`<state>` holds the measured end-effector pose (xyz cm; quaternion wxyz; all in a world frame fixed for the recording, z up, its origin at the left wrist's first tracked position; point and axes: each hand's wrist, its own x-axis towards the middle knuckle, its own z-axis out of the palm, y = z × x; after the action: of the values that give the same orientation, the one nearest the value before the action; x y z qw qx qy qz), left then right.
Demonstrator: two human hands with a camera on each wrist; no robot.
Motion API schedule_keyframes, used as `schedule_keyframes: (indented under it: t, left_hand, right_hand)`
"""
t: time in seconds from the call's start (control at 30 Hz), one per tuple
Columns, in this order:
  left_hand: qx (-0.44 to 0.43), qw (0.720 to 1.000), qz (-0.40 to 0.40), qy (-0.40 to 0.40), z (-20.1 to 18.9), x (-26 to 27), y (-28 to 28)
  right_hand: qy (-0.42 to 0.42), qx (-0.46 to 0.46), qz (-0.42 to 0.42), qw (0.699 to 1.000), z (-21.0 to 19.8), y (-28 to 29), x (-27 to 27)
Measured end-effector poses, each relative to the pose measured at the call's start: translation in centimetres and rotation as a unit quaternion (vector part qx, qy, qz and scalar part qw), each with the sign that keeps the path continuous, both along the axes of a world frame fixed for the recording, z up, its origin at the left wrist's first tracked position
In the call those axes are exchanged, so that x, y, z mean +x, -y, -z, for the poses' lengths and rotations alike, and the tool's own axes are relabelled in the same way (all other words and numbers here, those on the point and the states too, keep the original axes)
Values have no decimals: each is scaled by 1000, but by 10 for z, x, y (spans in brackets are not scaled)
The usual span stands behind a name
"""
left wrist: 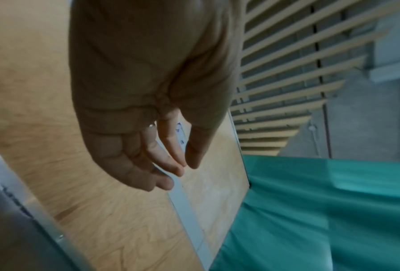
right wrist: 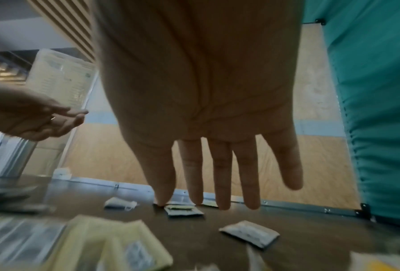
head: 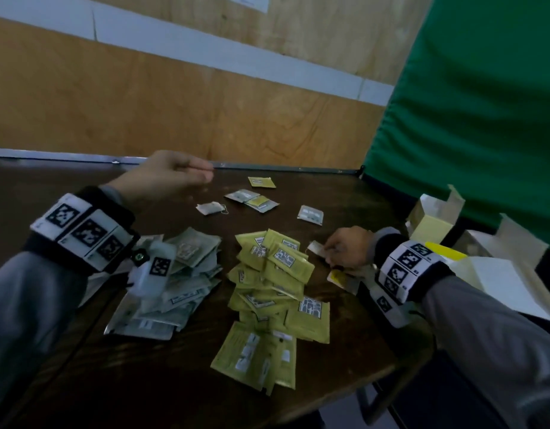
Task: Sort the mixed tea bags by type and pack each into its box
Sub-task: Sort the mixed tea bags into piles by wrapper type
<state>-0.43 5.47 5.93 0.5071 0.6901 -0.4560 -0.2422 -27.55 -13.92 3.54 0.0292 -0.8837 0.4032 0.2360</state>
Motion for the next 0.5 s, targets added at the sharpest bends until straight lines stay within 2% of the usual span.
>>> schedule_keyframes:
  t: [0.1,0.17,0.33,0.47,0.5]
  left_hand:
    - [-42,989,-30,-138,0,11,-1]
    - [-41,980,-33,-194,0,18,-3]
    - [-32,976,-37,-211,4,41,-4]
    - [-48,963,-54,-258,9,55,-6]
    - [-49,960,-56,-271,11,58,-6]
  right_hand:
    - [69,-29,-3,997,-20,15,25]
    - [92,-25,26,995,-27,30,45]
    - [18,-55,48,997,-22,74,98]
    - [-53,-82,46,994,27,155,118]
    - [-45,-82,49,994,35,170,120]
